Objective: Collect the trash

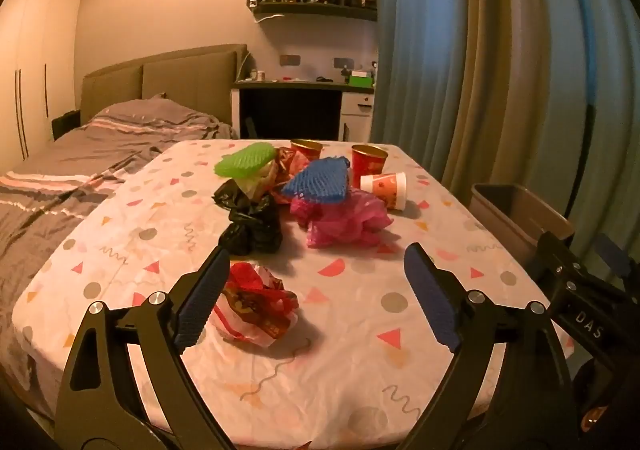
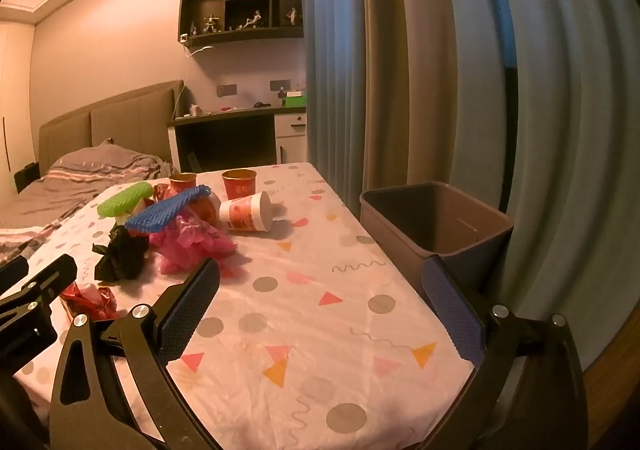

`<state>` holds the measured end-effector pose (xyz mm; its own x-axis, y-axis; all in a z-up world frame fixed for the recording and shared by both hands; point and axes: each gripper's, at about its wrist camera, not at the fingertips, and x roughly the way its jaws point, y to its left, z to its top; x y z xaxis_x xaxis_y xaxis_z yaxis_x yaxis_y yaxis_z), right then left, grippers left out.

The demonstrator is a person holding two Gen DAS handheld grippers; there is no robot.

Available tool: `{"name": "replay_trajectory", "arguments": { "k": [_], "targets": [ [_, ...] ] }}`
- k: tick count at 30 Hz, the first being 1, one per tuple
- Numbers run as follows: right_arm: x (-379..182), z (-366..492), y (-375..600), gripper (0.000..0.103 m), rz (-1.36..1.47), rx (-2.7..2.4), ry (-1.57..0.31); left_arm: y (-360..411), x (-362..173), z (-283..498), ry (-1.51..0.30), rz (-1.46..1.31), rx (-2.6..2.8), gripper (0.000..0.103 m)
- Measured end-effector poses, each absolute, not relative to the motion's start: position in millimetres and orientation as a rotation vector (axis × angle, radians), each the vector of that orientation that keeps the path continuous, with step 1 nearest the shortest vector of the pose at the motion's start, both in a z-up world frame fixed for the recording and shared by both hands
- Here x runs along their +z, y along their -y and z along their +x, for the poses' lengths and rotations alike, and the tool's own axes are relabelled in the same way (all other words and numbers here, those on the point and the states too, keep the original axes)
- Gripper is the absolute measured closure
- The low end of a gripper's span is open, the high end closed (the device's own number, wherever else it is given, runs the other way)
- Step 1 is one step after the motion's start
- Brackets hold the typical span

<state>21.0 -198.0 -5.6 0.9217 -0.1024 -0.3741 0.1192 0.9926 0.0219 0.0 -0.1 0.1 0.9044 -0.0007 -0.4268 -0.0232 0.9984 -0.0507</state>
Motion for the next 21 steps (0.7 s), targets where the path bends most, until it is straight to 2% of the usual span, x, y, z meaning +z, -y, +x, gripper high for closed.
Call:
{"name": "replay_trajectory", "arguments": {
  "k": [21],
  "targets": [
    [-4.8,18.7,200.4,0.005,0.055,-0.119,-0.379,-0.2,-0.1,0.3,-0.445,-0.06,0.012,0.015]
  ]
}}
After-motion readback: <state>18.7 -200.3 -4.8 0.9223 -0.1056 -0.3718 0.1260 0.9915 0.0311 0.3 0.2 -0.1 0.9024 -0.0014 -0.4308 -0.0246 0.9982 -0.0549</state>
